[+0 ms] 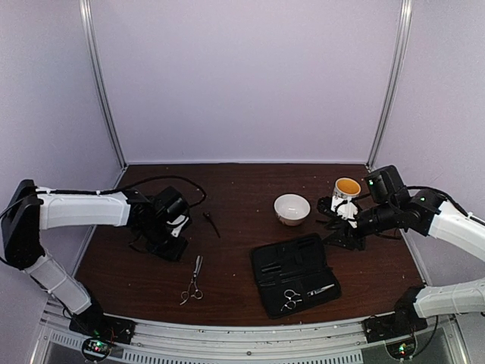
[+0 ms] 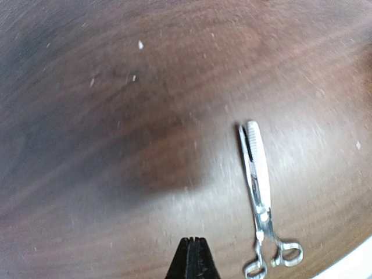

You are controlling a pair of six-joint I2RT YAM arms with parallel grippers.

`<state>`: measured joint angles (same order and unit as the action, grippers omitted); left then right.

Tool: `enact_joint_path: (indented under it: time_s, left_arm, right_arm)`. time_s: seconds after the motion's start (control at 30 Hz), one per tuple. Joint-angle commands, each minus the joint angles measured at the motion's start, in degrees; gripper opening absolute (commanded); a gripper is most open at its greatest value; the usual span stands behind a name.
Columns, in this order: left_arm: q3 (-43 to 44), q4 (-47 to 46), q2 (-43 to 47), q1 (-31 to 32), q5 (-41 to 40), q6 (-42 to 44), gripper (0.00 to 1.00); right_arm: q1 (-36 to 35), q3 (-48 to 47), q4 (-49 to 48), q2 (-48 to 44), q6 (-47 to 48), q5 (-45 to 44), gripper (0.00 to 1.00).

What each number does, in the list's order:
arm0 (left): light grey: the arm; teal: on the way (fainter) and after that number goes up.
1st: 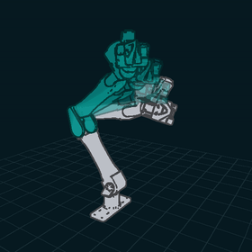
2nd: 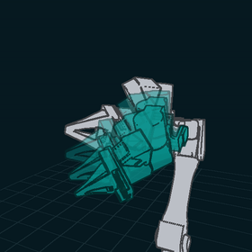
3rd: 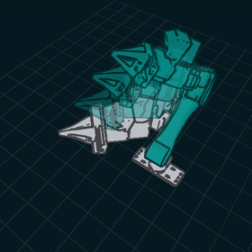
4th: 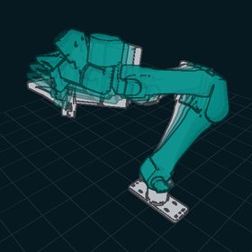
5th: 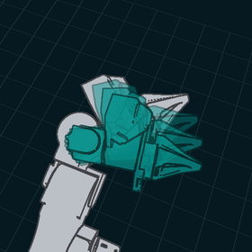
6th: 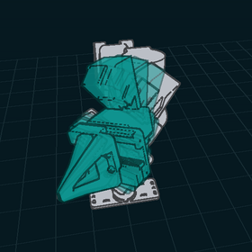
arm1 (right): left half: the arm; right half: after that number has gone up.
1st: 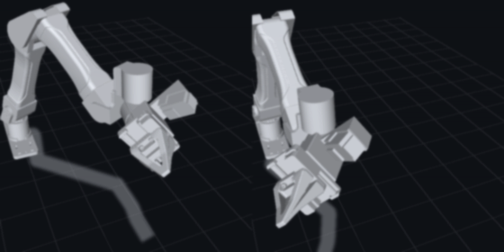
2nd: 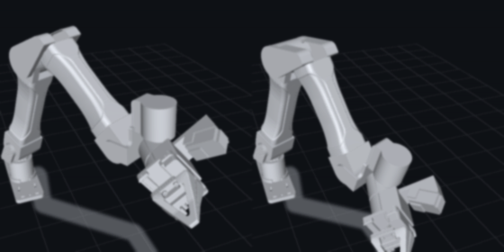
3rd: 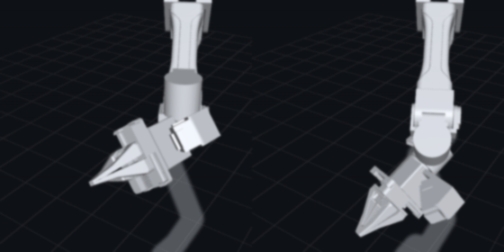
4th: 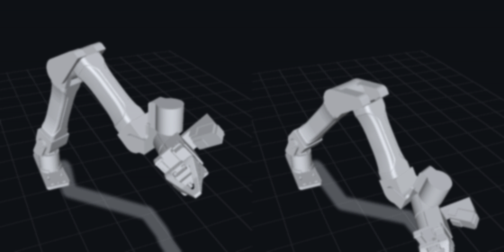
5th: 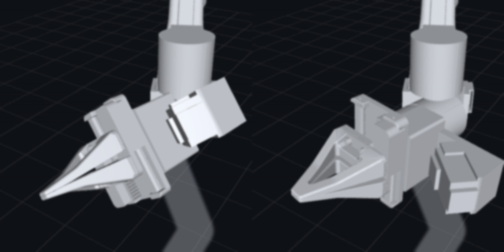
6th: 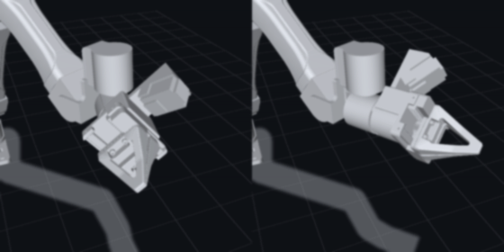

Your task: Sort the hair-cutting tools

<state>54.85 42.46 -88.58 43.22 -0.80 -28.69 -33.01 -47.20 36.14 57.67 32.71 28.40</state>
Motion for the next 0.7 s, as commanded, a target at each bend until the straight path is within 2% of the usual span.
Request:
enact_joint_path:
  time_s: [0.0, 0.37, 0.67]
  left_arm:
    - [-4.60, 2.48, 3.89, 1.83, 4.25, -1.93, 0.00]
    - [-11.49, 2.96, 4.83, 8.23, 8.67, -3.74, 0.00]
    - [-6.25, 1.97, -2.03, 14.07, 11.91, -1.66, 0.00]
  right_arm:
    - [0.05, 0.26, -0.72, -0.07, 0.25, -0.88, 0.40]
    - [0.06, 0.41, -0.68, -0.64, 0.61, -0.52, 0.41]
    - [0.06, 0.61, -0.51, -1.34, 0.78, -1.17, 0.41]
